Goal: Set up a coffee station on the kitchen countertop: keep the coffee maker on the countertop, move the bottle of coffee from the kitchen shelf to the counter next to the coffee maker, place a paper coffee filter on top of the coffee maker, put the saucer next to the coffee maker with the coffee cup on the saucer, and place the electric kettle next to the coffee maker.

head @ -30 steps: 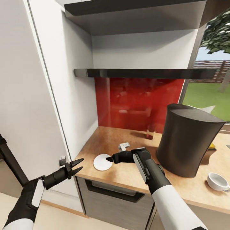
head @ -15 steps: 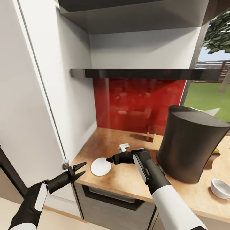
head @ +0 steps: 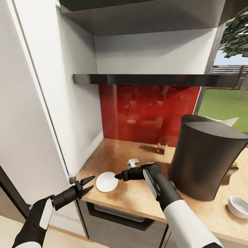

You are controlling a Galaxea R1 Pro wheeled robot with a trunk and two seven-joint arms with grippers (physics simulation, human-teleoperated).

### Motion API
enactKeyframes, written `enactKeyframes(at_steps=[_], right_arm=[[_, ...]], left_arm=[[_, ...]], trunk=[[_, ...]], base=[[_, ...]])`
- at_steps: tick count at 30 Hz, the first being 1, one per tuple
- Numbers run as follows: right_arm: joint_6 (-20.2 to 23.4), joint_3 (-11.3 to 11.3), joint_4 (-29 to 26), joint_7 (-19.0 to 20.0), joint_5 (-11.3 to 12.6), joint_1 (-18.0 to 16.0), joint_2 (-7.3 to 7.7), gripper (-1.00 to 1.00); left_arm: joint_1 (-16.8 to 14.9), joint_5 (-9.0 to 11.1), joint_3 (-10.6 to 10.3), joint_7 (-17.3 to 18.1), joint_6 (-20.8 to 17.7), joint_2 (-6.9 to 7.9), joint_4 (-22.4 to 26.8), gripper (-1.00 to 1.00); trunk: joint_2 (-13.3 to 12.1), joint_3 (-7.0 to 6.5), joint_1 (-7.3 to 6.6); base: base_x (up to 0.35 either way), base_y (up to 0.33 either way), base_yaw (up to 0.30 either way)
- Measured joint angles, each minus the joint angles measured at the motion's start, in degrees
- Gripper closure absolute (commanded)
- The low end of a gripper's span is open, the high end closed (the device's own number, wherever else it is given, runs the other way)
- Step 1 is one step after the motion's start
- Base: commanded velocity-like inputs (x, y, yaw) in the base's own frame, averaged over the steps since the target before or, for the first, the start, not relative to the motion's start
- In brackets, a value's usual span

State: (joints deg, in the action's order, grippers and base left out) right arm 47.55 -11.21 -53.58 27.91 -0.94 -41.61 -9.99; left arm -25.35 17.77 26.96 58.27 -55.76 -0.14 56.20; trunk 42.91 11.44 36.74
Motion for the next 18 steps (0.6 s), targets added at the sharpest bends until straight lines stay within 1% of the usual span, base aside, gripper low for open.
enactKeyframes(at_steps=[2,4,5,7,8,11,12,14,18], right_arm=[[0.0,0.0,1.0,0.0,0.1,0.0,0.00,-1.00],[0.0,0.0,1.4,0.0,0.1,0.0,0.00,-1.00],[0.0,0.0,1.4,0.0,0.1,0.0,0.00,-1.00],[0.0,-0.1,1.6,0.1,0.2,0.0,0.00,-1.00],[0.0,-0.1,1.6,0.1,0.2,0.0,0.00,-1.00],[-0.1,-0.1,1.7,0.1,0.2,0.0,0.00,-1.00],[0.0,-0.1,1.7,0.2,0.2,0.0,0.00,-1.00],[-0.1,-0.1,1.9,0.2,0.2,0.0,0.00,-1.00],[-0.1,-0.2,4.7,0.2,0.2,0.0,0.00,-1.00]], left_arm=[[0.0,-0.1,0.0,-0.1,0.0,-0.01,0.0,-1.00],[0.0,0.0,0.0,-1.1,0.0,-0.01,-0.1,-1.00],[0.0,0.0,0.0,-1.4,0.0,-0.01,-0.1,-1.00],[0.0,0.3,0.0,-3.5,-0.1,-0.02,-0.1,-1.00],[0.0,0.4,0.0,-3.9,-0.1,-0.02,-0.1,-1.00],[0.0,0.4,0.1,-4.3,-0.1,-0.02,-0.1,-1.00],[0.0,0.4,0.6,-4.4,-0.1,-0.01,-0.1,-1.00],[0.1,0.4,1.0,-4.5,-0.1,-0.01,-0.1,-1.00],[0.6,0.4,1.6,-4.5,-0.1,0.02,-0.1,-1.00]], trunk=[[0.0,0.00,-0.01],[0.0,0.00,-0.01],[0.0,0.00,-0.01],[0.0,0.00,0.01],[0.0,0.00,0.01],[0.0,0.00,0.01],[0.0,0.00,0.01],[0.0,0.00,0.01],[0.0,0.00,0.00]], base=[[0.259,0.000,0.000],[0.211,0.000,0.000],[0.116,0.000,0.000],[0.039,0.000,0.000],[0.019,0.000,0.000],[0.009,0.000,0.000],[0.002,0.000,0.000],[0.001,0.000,0.000],[0.119,0.000,0.000]])
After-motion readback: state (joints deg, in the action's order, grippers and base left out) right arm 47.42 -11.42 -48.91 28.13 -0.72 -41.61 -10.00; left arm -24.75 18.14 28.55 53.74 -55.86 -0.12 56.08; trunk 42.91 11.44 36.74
